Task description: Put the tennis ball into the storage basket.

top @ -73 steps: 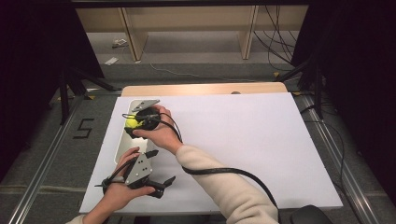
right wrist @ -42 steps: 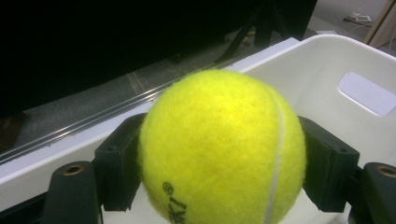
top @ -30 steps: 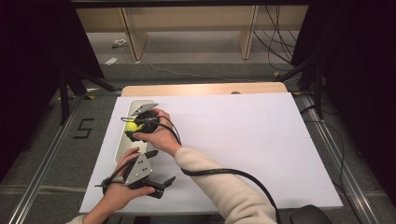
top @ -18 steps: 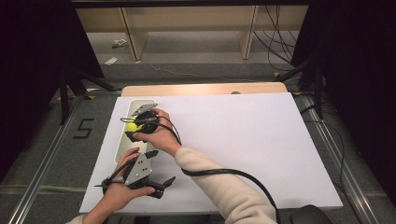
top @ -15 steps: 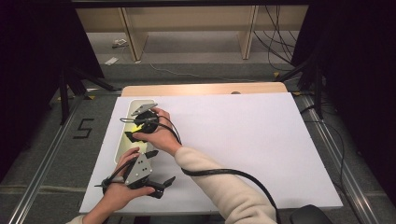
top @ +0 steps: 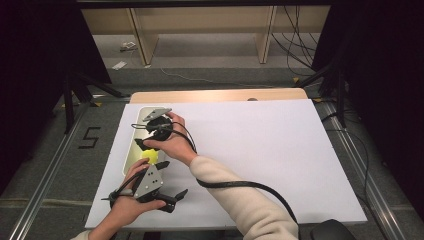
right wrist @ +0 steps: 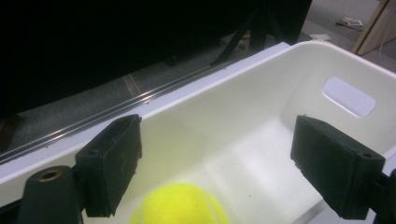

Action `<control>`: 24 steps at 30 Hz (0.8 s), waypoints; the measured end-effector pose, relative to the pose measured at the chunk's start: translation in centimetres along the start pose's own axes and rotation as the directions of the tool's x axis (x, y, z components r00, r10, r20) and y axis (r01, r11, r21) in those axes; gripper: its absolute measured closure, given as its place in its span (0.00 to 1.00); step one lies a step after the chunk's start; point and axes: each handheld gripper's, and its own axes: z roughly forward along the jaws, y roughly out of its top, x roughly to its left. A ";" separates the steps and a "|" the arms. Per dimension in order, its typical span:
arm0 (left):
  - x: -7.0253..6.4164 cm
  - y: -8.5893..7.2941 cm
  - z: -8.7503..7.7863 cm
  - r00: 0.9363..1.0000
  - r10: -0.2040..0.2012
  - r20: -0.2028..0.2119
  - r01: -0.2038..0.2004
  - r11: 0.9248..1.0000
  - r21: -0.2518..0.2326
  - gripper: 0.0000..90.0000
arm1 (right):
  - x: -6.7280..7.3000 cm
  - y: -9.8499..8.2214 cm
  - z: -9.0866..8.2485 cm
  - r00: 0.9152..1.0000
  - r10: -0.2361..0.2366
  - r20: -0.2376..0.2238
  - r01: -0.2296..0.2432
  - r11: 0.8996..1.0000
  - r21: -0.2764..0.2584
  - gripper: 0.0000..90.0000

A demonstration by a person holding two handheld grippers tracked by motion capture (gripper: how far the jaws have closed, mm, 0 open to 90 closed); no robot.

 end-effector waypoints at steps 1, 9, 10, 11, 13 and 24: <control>0.0 0.0 0.0 1.000 0.000 0.000 0.000 1.000 0.000 0.01 | 0.0 0.0 -0.1 1.000 -0.001 0.000 0.001 1.000 0.000 0.19; 0.0 0.0 0.0 1.000 0.000 0.000 0.000 1.000 0.001 0.01 | -0.7 -0.1 -1.7 1.000 0.006 0.013 -0.006 1.000 -0.013 0.18; 0.0 0.0 0.0 1.000 0.000 0.000 0.000 1.000 0.001 0.01 | -0.8 -0.1 -1.9 1.000 0.004 0.015 -0.004 1.000 -0.013 0.18; 0.0 0.0 0.0 1.000 0.000 -0.001 0.000 1.000 0.001 0.01 | -0.9 -0.2 -2.1 1.000 0.007 0.020 -0.006 1.000 -0.018 0.18; 0.0 0.0 0.0 1.000 0.000 -0.001 0.000 1.000 0.002 0.01 | -1.1 -0.3 -2.5 1.000 0.017 0.023 -0.016 1.000 -0.021 0.18; 0.0 -0.1 0.0 1.000 -0.001 -0.002 0.001 1.000 0.004 0.01 | -2.0 -0.9 -4.2 0.998 0.037 0.049 -0.035 0.999 -0.037 0.18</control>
